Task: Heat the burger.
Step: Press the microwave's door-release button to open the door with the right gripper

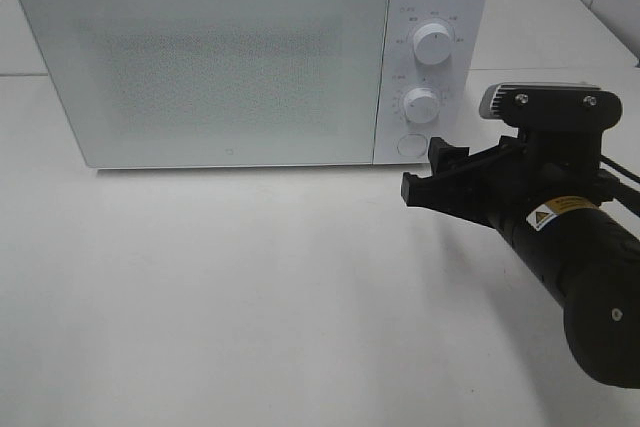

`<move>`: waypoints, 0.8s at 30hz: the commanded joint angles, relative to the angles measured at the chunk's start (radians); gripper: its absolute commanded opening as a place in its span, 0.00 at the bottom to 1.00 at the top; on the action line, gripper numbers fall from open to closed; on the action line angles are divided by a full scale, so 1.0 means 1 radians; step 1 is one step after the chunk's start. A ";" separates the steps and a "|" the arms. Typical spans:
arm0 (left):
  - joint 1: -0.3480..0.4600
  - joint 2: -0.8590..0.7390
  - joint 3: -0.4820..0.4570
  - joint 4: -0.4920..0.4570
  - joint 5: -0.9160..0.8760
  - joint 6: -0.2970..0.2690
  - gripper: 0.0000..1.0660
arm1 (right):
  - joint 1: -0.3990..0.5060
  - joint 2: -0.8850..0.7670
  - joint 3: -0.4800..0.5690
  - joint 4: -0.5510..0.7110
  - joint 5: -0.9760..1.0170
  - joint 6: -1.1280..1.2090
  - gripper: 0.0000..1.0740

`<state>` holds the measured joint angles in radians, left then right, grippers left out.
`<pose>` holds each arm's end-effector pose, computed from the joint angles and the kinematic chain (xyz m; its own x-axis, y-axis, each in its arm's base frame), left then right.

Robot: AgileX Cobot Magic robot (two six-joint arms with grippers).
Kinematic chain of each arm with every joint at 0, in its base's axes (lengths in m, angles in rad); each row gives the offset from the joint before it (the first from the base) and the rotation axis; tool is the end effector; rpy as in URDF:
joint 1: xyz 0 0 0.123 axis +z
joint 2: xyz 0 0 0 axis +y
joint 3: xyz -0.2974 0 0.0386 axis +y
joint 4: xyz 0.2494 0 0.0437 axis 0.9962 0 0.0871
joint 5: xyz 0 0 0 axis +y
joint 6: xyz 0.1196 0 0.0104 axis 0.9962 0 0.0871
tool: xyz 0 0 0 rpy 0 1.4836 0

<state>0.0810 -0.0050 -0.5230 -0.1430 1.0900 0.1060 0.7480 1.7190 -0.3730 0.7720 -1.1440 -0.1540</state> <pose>0.0032 -0.0150 0.2695 -0.4503 0.0028 -0.8929 0.0498 0.9985 -0.0220 0.2498 0.1278 0.1547 -0.1961 0.0574 -0.9789 -0.0311 0.9974 0.0647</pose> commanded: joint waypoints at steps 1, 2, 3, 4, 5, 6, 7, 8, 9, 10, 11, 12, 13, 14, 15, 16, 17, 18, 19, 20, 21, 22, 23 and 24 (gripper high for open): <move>0.001 -0.017 0.001 -0.002 -0.014 -0.003 0.94 | 0.001 0.000 -0.008 0.002 -0.009 0.154 0.49; 0.001 -0.017 0.001 -0.002 -0.014 -0.003 0.94 | 0.001 0.000 -0.008 0.002 -0.009 0.154 0.49; 0.001 -0.017 0.001 -0.002 -0.014 -0.003 0.94 | 0.001 0.000 -0.008 0.002 -0.009 0.265 0.41; 0.001 -0.017 0.001 -0.002 -0.014 -0.003 0.94 | 0.001 0.000 -0.008 0.002 -0.009 0.383 0.33; 0.001 -0.017 0.001 -0.002 -0.014 -0.003 0.94 | 0.001 0.000 -0.008 0.002 -0.009 0.383 0.33; 0.001 -0.017 0.001 -0.002 -0.014 -0.003 0.94 | 0.001 0.000 -0.008 0.002 -0.009 0.455 0.29; 0.001 -0.017 0.001 -0.002 -0.014 -0.003 0.94 | 0.001 0.000 -0.008 0.002 -0.009 0.605 0.22; 0.001 -0.017 0.001 -0.002 -0.014 -0.003 0.94 | 0.001 0.000 -0.008 0.002 -0.009 0.605 0.22; 0.001 -0.017 0.001 -0.002 -0.014 -0.003 0.94 | 0.001 0.000 -0.008 0.002 -0.009 0.741 0.16; 0.001 -0.017 0.001 -0.002 -0.014 -0.003 0.94 | 0.001 0.000 -0.008 0.002 -0.009 0.741 0.16; 0.001 -0.017 0.001 -0.002 -0.014 -0.003 0.94 | 0.001 0.000 -0.008 0.002 -0.008 0.815 0.13; 0.001 -0.017 0.001 -0.002 -0.014 -0.003 0.94 | 0.001 0.000 -0.008 0.002 -0.007 0.939 0.08; 0.001 -0.017 0.001 -0.002 -0.014 -0.003 0.94 | 0.001 0.000 -0.008 0.002 -0.007 0.939 0.08; 0.001 -0.017 0.001 -0.002 -0.014 -0.003 0.94 | 0.001 0.000 -0.008 0.002 -0.002 1.003 0.05; 0.001 -0.017 0.001 -0.002 -0.014 -0.003 0.94 | 0.001 0.000 -0.008 0.004 0.010 1.124 0.00; 0.001 -0.017 0.001 -0.002 -0.014 -0.003 0.94 | 0.001 0.000 -0.008 0.004 0.010 1.124 0.00; 0.001 -0.017 0.001 -0.002 -0.014 -0.003 0.94 | 0.001 0.000 -0.008 0.005 0.027 1.216 0.00; 0.001 -0.017 0.001 -0.002 -0.014 -0.003 0.94 | 0.001 0.000 -0.008 0.005 0.027 1.216 0.00; 0.001 -0.017 0.001 -0.002 -0.014 -0.003 0.94 | 0.001 0.000 -0.008 0.006 0.041 1.257 0.00; 0.001 -0.017 0.001 -0.002 -0.014 -0.003 0.94 | 0.001 0.000 -0.008 0.023 0.070 1.316 0.00; 0.001 -0.017 0.001 -0.002 -0.014 -0.003 0.94 | 0.001 0.000 -0.008 0.023 0.070 1.316 0.00; 0.001 -0.017 0.001 -0.002 -0.014 -0.003 0.94 | 0.001 0.000 -0.008 0.033 0.104 1.356 0.00; 0.001 -0.017 0.001 -0.002 -0.014 -0.003 0.94 | 0.001 0.000 -0.008 0.039 0.114 1.359 0.00; 0.001 -0.017 0.001 -0.002 -0.014 -0.003 0.94 | 0.001 0.000 -0.008 0.039 0.114 1.359 0.00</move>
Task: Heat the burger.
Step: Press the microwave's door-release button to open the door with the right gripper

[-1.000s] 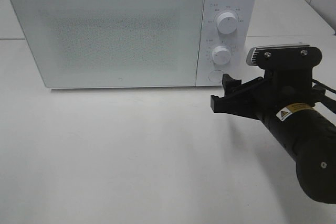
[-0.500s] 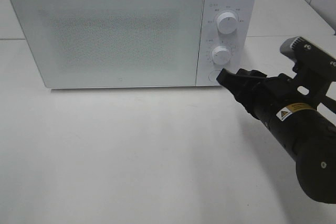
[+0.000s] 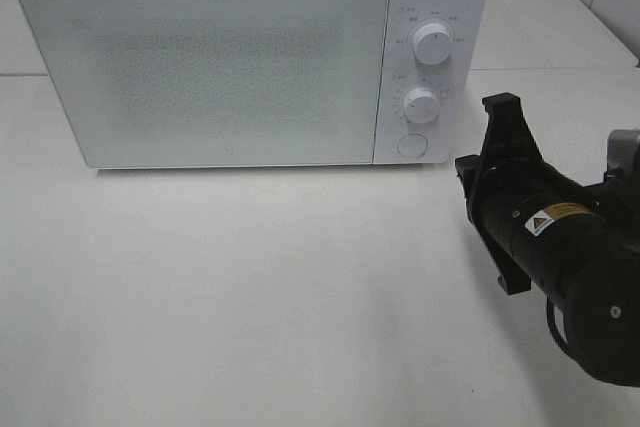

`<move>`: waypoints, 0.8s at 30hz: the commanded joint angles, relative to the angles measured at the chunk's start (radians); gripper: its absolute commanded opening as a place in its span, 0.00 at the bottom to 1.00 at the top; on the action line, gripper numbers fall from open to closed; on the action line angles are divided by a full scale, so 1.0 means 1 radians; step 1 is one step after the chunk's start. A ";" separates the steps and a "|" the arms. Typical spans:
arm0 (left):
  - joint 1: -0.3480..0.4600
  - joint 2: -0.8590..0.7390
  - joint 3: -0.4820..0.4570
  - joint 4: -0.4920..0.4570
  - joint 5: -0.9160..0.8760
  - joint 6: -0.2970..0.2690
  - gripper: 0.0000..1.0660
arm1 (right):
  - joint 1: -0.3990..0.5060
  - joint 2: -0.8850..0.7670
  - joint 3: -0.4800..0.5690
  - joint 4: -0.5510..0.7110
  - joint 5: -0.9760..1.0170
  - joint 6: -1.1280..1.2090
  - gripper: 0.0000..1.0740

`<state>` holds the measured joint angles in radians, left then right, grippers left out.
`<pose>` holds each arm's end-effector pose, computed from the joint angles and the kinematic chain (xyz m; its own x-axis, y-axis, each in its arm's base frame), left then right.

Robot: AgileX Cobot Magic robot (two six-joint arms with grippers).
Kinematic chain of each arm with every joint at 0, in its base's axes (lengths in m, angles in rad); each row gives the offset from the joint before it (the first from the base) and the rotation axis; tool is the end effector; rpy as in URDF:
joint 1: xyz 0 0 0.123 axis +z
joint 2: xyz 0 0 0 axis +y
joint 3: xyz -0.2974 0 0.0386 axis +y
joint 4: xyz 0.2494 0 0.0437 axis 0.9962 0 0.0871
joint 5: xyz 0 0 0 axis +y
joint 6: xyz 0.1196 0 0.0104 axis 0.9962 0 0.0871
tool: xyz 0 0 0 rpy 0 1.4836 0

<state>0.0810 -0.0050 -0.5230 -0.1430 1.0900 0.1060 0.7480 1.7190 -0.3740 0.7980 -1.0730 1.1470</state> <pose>0.0032 -0.0150 0.2695 -0.4503 0.0028 -0.8929 0.0498 0.9985 -0.0220 0.2480 0.1271 0.1462 -0.0874 0.9788 -0.1850 0.2532 0.2014 0.9462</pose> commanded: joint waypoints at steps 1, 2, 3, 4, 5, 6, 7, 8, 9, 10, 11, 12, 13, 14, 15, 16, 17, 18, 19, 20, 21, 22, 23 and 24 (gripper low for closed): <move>0.001 -0.017 0.001 -0.002 -0.014 -0.003 0.94 | 0.001 0.000 -0.011 0.023 0.051 0.058 0.00; 0.001 -0.017 0.001 -0.002 -0.014 -0.003 0.94 | 0.001 0.000 -0.015 0.024 0.051 0.058 0.00; 0.001 -0.017 0.001 -0.002 -0.014 -0.003 0.94 | 0.001 0.000 -0.015 0.024 0.051 0.058 0.00; 0.001 -0.017 0.001 -0.002 -0.014 -0.003 0.94 | 0.001 0.000 -0.025 0.031 0.057 0.058 0.00; 0.001 -0.017 0.001 -0.002 -0.014 -0.003 0.94 | -0.001 0.000 -0.032 0.032 0.067 0.058 0.00; 0.001 -0.017 0.001 -0.002 -0.014 -0.003 0.94 | -0.001 0.000 -0.032 0.032 0.067 0.058 0.00; 0.001 -0.017 0.001 -0.002 -0.014 -0.003 0.94 | -0.001 0.013 -0.052 0.032 0.082 0.058 0.00; 0.001 -0.017 0.001 -0.002 -0.014 -0.003 0.94 | -0.001 0.024 -0.064 0.032 0.086 0.058 0.00; 0.001 -0.017 0.001 -0.002 -0.014 -0.003 0.94 | -0.001 0.024 -0.064 0.032 0.086 0.058 0.00; 0.001 -0.017 0.001 -0.002 -0.014 -0.003 0.94 | -0.001 0.050 -0.086 0.032 0.090 0.068 0.00; 0.001 -0.017 0.001 -0.002 -0.014 -0.003 0.94 | -0.001 0.050 -0.086 0.032 0.090 0.068 0.00; 0.001 -0.017 0.001 -0.002 -0.014 -0.003 0.94 | -0.001 0.077 -0.103 0.032 0.090 0.093 0.00; 0.001 -0.017 0.001 -0.002 -0.014 -0.003 0.94 | -0.002 0.090 -0.112 0.032 0.091 0.112 0.00; 0.001 -0.017 0.001 -0.002 -0.014 -0.003 0.94 | -0.002 0.090 -0.112 0.032 0.091 0.112 0.00; 0.001 -0.017 0.001 -0.002 -0.014 -0.003 0.94 | -0.002 0.114 -0.129 0.032 0.092 0.130 0.00; 0.001 -0.017 0.001 -0.002 -0.014 -0.003 0.94 | -0.002 0.127 -0.140 0.032 0.093 0.131 0.00; 0.001 -0.017 0.001 -0.002 -0.014 -0.003 0.94 | -0.002 0.127 -0.140 0.032 0.093 0.131 0.00; 0.001 -0.017 0.001 -0.002 -0.014 -0.003 0.94 | -0.002 0.148 -0.158 0.032 0.094 0.131 0.00; 0.001 -0.017 0.001 -0.002 -0.014 -0.003 0.94 | -0.017 0.167 -0.177 0.028 0.098 0.132 0.00; 0.001 -0.017 0.001 -0.002 -0.014 -0.003 0.94 | -0.017 0.167 -0.177 0.028 0.098 0.132 0.00; 0.001 -0.017 0.001 -0.002 -0.014 -0.003 0.94 | -0.025 0.176 -0.187 0.026 0.102 0.132 0.00; 0.001 -0.017 0.001 -0.002 -0.014 -0.003 0.94 | -0.025 0.176 -0.187 0.026 0.102 0.132 0.00; 0.001 -0.017 0.001 -0.002 -0.014 -0.003 0.94 | -0.041 0.188 -0.203 0.026 0.105 0.132 0.00; 0.001 -0.017 0.001 -0.002 -0.014 -0.003 0.94 | -0.052 0.191 -0.211 0.021 0.105 0.128 0.00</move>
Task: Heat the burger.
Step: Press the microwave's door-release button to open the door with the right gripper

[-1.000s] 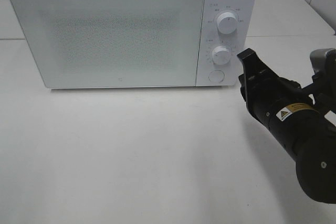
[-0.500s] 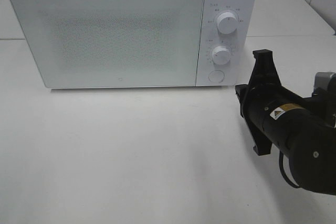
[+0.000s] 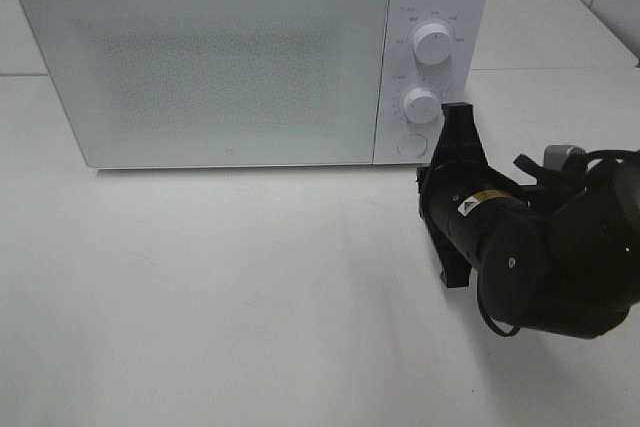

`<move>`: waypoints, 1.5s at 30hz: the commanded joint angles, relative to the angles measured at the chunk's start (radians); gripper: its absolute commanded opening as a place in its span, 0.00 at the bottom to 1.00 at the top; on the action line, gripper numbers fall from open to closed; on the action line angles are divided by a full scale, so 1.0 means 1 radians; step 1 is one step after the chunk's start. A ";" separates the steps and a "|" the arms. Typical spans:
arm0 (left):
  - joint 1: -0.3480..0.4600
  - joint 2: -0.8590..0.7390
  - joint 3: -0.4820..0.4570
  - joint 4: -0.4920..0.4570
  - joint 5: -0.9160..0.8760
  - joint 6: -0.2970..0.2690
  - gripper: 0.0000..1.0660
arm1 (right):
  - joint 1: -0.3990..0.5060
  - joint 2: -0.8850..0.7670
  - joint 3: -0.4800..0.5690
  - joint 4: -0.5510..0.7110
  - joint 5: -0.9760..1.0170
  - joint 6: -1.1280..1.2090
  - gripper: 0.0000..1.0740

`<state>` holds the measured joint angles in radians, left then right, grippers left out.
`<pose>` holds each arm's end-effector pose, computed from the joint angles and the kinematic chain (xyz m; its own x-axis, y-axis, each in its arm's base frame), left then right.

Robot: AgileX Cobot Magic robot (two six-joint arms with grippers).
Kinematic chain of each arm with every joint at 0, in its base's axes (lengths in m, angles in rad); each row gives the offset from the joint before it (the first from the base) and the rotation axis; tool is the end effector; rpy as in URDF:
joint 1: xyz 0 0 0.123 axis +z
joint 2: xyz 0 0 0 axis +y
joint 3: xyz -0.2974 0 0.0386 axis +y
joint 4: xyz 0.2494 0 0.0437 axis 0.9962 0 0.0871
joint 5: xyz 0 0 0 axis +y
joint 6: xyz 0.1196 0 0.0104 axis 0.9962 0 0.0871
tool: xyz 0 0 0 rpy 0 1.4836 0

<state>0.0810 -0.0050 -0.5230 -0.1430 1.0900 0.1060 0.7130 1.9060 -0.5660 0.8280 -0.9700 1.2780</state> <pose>0.0032 -0.0150 0.2695 -0.4503 0.0028 -0.8929 0.0498 0.9985 -0.0220 0.2888 0.1533 0.1148 -0.0185 0.9990 -0.0401 0.3621 0.0441 0.9311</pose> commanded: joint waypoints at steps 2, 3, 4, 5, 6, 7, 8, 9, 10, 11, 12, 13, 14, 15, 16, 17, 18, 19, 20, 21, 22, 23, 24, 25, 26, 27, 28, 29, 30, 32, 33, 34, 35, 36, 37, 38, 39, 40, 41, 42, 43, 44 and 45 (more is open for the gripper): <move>0.001 -0.017 0.001 -0.002 -0.014 -0.003 0.94 | -0.037 0.007 -0.035 -0.015 0.025 -0.013 0.00; 0.001 -0.017 0.001 -0.002 -0.014 -0.003 0.94 | -0.059 0.007 -0.054 -0.028 0.058 -0.017 0.00; 0.001 -0.017 0.001 -0.002 -0.014 -0.003 0.94 | -0.059 0.007 -0.054 -0.028 0.058 -0.017 0.00; 0.001 -0.017 0.001 -0.002 -0.014 -0.003 0.94 | -0.070 0.008 -0.062 -0.037 0.067 -0.019 0.00; 0.001 -0.017 0.001 -0.002 -0.014 -0.003 0.94 | -0.070 0.008 -0.062 -0.037 0.067 -0.019 0.00; 0.001 -0.017 0.001 -0.002 -0.014 -0.003 0.94 | -0.090 0.019 -0.080 -0.052 0.070 -0.026 0.00; 0.001 -0.017 0.001 -0.002 -0.014 -0.003 0.94 | -0.108 0.040 -0.100 -0.064 0.086 -0.025 0.00; 0.001 -0.017 0.001 -0.002 -0.014 -0.003 0.94 | -0.108 0.040 -0.100 -0.064 0.086 -0.025 0.00; 0.001 -0.017 0.001 -0.002 -0.014 -0.003 0.94 | -0.114 0.052 -0.111 -0.065 0.093 -0.023 0.00; 0.001 -0.017 0.001 -0.002 -0.014 -0.003 0.94 | -0.118 0.069 -0.132 -0.063 0.098 -0.024 0.00; 0.001 -0.017 0.001 -0.002 -0.014 -0.003 0.94 | -0.118 0.069 -0.132 -0.063 0.098 -0.024 0.00; 0.001 -0.017 0.001 -0.002 -0.014 -0.003 0.94 | -0.118 0.076 -0.141 -0.061 0.098 -0.024 0.00; 0.001 -0.017 0.001 -0.002 -0.014 -0.003 0.94 | -0.118 0.076 -0.141 -0.061 0.098 -0.024 0.00; 0.001 -0.017 0.001 -0.002 -0.014 -0.003 0.94 | -0.123 0.092 -0.161 -0.061 0.094 -0.025 0.00; 0.001 -0.017 0.001 -0.002 -0.014 -0.003 0.94 | -0.130 0.100 -0.169 -0.068 0.097 -0.025 0.00; 0.001 -0.017 0.001 -0.002 -0.014 -0.003 0.94 | -0.130 0.100 -0.169 -0.068 0.097 -0.025 0.00; 0.001 -0.017 0.001 -0.002 -0.014 -0.003 0.94 | -0.131 0.116 -0.186 -0.077 0.098 -0.025 0.00; 0.001 -0.017 0.001 -0.002 -0.014 -0.003 0.94 | -0.143 0.128 -0.203 -0.084 0.102 -0.024 0.00; 0.001 -0.017 0.001 -0.002 -0.014 -0.003 0.94 | -0.143 0.128 -0.203 -0.084 0.102 -0.024 0.00; 0.001 -0.017 0.001 -0.002 -0.014 -0.003 0.94 | -0.143 0.132 -0.211 -0.084 0.103 -0.024 0.00; 0.001 -0.017 0.001 -0.002 -0.014 -0.003 0.94 | -0.153 0.142 -0.223 -0.084 0.106 -0.026 0.00; 0.001 -0.017 0.001 -0.002 -0.014 -0.003 0.94 | -0.153 0.142 -0.223 -0.084 0.106 -0.026 0.00; 0.001 -0.017 0.001 -0.002 -0.014 -0.003 0.94 | -0.153 0.147 -0.231 -0.086 0.107 -0.026 0.00; 0.001 -0.017 0.001 -0.002 -0.014 -0.003 0.94 | -0.153 0.162 -0.245 -0.086 0.110 -0.025 0.00; 0.001 -0.017 0.001 -0.002 -0.014 -0.003 0.94 | -0.153 0.162 -0.245 -0.086 0.110 -0.025 0.00; 0.001 -0.017 0.001 -0.002 -0.014 -0.003 0.94 | -0.153 0.173 -0.262 -0.086 0.122 -0.025 0.00; 0.001 -0.017 0.001 -0.002 -0.014 -0.003 0.94 | -0.153 0.173 -0.262 -0.086 0.122 -0.025 0.00; 0.001 -0.017 0.001 -0.002 -0.014 -0.003 0.94 | -0.153 0.180 -0.270 -0.086 0.123 -0.025 0.00; 0.001 -0.017 0.001 -0.002 -0.014 -0.003 0.94 | -0.153 0.190 -0.283 -0.085 0.121 -0.025 0.00; 0.001 -0.017 0.001 -0.002 -0.014 -0.003 0.94 | -0.153 0.198 -0.290 -0.082 0.123 -0.025 0.00; 0.001 -0.017 0.001 -0.002 -0.014 -0.003 0.94 | -0.153 0.198 -0.290 -0.082 0.123 -0.025 0.00; 0.001 -0.017 0.001 -0.002 -0.014 -0.003 0.94 | -0.164 0.211 -0.302 -0.083 0.122 -0.024 0.00; 0.001 -0.017 0.001 -0.002 -0.014 -0.003 0.94 | -0.164 0.219 -0.312 -0.082 0.120 -0.015 0.00; 0.001 -0.017 0.001 -0.002 -0.014 -0.003 0.94 | -0.164 0.219 -0.312 -0.082 0.120 -0.015 0.00; 0.001 -0.017 0.001 -0.002 -0.014 -0.003 0.94 | -0.165 0.219 -0.315 -0.081 0.114 -0.010 0.00; 0.001 -0.017 0.001 -0.002 -0.014 -0.003 0.94 | -0.176 0.221 -0.318 -0.081 0.101 -0.012 0.00; 0.001 -0.017 0.001 -0.002 -0.014 -0.003 0.94 | -0.176 0.221 -0.318 -0.081 0.101 -0.012 0.00; 0.001 -0.017 0.001 -0.002 -0.014 -0.003 0.94 | -0.176 0.224 -0.319 -0.082 0.103 -0.020 0.00; 0.001 -0.017 0.001 -0.002 -0.014 -0.003 0.94 | -0.176 0.232 -0.323 -0.080 0.102 -0.027 0.00; 0.001 -0.017 0.001 -0.002 -0.014 -0.003 0.94 | -0.176 0.232 -0.323 -0.080 0.102 -0.027 0.00; 0.001 -0.017 0.001 -0.002 -0.014 -0.003 0.94 | -0.176 0.237 -0.326 -0.078 0.099 -0.027 0.00; 0.001 -0.017 0.001 -0.002 -0.014 -0.003 0.94 | -0.176 0.239 -0.327 -0.078 0.088 -0.024 0.00; 0.001 -0.017 0.001 -0.002 -0.014 -0.003 0.94 | -0.176 0.239 -0.327 -0.078 0.088 -0.024 0.00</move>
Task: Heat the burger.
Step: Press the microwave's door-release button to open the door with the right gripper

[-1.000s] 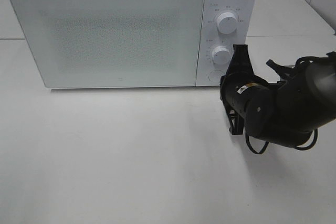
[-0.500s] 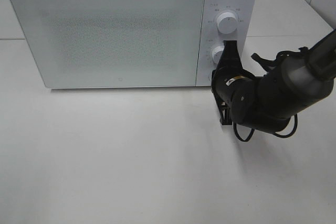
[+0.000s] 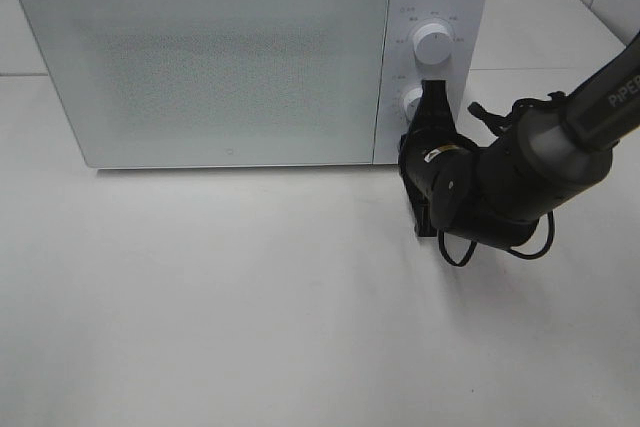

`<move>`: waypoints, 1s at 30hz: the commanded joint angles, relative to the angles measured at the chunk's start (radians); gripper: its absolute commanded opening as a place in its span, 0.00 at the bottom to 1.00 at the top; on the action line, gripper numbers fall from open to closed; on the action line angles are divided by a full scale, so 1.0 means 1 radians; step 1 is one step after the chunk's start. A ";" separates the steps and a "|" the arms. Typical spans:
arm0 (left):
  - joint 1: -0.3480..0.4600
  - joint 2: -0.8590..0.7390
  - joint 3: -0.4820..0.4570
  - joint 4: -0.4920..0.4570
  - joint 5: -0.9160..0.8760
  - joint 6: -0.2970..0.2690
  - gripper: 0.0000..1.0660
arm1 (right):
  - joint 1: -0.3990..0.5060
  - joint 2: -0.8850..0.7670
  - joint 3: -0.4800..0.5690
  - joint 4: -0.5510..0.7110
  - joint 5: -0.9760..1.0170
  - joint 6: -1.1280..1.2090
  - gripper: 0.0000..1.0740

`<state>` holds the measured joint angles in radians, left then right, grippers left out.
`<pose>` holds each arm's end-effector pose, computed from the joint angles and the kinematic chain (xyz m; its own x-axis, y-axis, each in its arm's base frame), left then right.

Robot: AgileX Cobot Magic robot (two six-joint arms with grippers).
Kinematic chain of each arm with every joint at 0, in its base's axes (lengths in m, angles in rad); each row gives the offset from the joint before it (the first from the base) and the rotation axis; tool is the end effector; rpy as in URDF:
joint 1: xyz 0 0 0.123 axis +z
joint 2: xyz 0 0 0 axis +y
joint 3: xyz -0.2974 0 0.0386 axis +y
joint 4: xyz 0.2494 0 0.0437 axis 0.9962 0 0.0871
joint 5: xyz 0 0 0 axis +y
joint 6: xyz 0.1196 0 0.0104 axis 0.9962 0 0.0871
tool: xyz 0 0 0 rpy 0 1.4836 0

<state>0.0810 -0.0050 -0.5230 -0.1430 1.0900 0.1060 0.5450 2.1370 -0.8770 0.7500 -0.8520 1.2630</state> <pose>0.0032 -0.0150 0.2695 -0.4503 0.0028 -0.8929 0.0498 0.9985 -0.0220 0.3753 0.1555 0.0819 0.0406 0.9991 -0.0150 0.3939 -0.0022 0.9192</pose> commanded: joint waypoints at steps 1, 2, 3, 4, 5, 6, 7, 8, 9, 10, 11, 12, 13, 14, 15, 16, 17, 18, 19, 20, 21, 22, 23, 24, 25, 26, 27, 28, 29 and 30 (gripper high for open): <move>0.001 -0.017 0.001 -0.002 -0.014 -0.003 0.94 | -0.008 0.008 -0.019 0.000 -0.040 -0.009 0.00; 0.001 -0.017 0.001 -0.002 -0.014 -0.003 0.94 | -0.008 0.008 -0.019 0.000 -0.040 -0.009 0.00; 0.001 -0.017 0.001 -0.002 -0.014 -0.003 0.94 | -0.008 0.008 -0.024 0.000 -0.054 -0.009 0.00; 0.001 -0.017 0.001 -0.002 -0.014 -0.003 0.94 | -0.008 0.008 -0.025 0.000 -0.065 -0.009 0.00; 0.001 -0.017 0.001 -0.002 -0.014 -0.003 0.94 | -0.008 0.008 -0.025 0.000 -0.065 -0.009 0.00; 0.001 -0.017 0.001 -0.002 -0.014 -0.003 0.94 | -0.008 0.008 -0.029 0.001 -0.087 -0.012 0.00; 0.001 -0.017 0.001 -0.002 -0.014 -0.003 0.94 | -0.008 0.008 -0.031 0.007 -0.094 -0.013 0.00; 0.001 -0.017 0.001 -0.002 -0.014 -0.003 0.94 | -0.008 0.008 -0.031 0.007 -0.094 -0.013 0.00; 0.001 -0.017 0.001 -0.002 -0.014 -0.003 0.94 | -0.008 0.008 -0.038 0.020 -0.096 -0.014 0.00; 0.001 -0.017 0.001 -0.002 -0.014 -0.003 0.94 | -0.008 0.008 -0.038 0.020 -0.096 -0.014 0.00; 0.001 -0.017 0.001 -0.002 -0.014 -0.003 0.94 | -0.008 0.013 -0.049 0.024 -0.102 -0.014 0.00; 0.001 -0.017 0.001 -0.002 -0.014 -0.003 0.94 | -0.008 0.017 -0.055 0.024 -0.111 -0.013 0.00; 0.001 -0.017 0.001 -0.002 -0.014 -0.003 0.94 | -0.008 0.017 -0.055 0.024 -0.111 -0.013 0.00; 0.001 -0.017 0.001 -0.002 -0.014 -0.003 0.94 | -0.008 0.030 -0.072 0.024 -0.133 -0.013 0.00; 0.001 -0.017 0.001 -0.002 -0.014 -0.003 0.94 | -0.008 0.030 -0.072 0.024 -0.133 -0.013 0.00; 0.001 -0.017 0.001 -0.002 -0.014 -0.003 0.94 | -0.008 0.032 -0.080 0.024 -0.146 -0.012 0.00; 0.001 -0.017 0.001 -0.002 -0.014 -0.003 0.94 | -0.008 0.039 -0.094 0.027 -0.193 -0.013 0.00; 0.001 -0.017 0.001 -0.002 -0.014 -0.003 0.94 | -0.008 0.039 -0.094 0.027 -0.193 -0.013 0.00; 0.001 -0.017 0.001 -0.002 -0.014 -0.003 0.94 | -0.018 0.044 -0.104 0.029 -0.267 -0.019 0.00; 0.001 -0.017 0.001 -0.002 -0.014 -0.003 0.94 | -0.020 0.047 -0.106 0.025 -0.287 -0.028 0.00; 0.001 -0.017 0.001 -0.002 -0.014 -0.003 0.94 | -0.020 0.047 -0.106 0.025 -0.287 -0.028 0.00; 0.001 -0.017 0.001 -0.002 -0.014 -0.003 0.94 | -0.020 0.051 -0.123 0.029 -0.305 -0.042 0.00; 0.001 -0.017 0.001 -0.002 -0.014 -0.003 0.94 | -0.020 0.051 -0.123 0.029 -0.305 -0.042 0.00; 0.001 -0.017 0.001 -0.002 -0.014 -0.003 0.94 | -0.020 0.059 -0.152 0.026 -0.304 -0.065 0.00; 0.001 -0.017 0.001 -0.002 -0.014 -0.003 0.94 | -0.020 0.065 -0.167 0.024 -0.304 -0.071 0.00; 0.001 -0.017 0.001 -0.002 -0.014 -0.003 0.94 | -0.020 0.065 -0.167 0.024 -0.304 -0.071 0.00; 0.001 -0.017 0.001 -0.002 -0.014 -0.003 0.94 | -0.020 0.073 -0.186 0.022 -0.304 -0.072 0.00; 0.001 -0.017 0.001 -0.002 -0.014 -0.003 0.94 | -0.020 0.076 -0.190 0.022 -0.304 -0.071 0.00; 0.001 -0.017 0.001 -0.002 -0.014 -0.003 0.94 | -0.020 0.076 -0.190 0.022 -0.304 -0.071 0.00; 0.001 -0.017 0.001 -0.002 -0.014 -0.003 0.94 | -0.020 0.076 -0.190 0.022 -0.304 -0.071 0.00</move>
<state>0.0810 -0.0050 -0.5230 -0.1430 1.0900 0.1060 0.5670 2.2220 -0.9740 0.8800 -0.9390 1.2020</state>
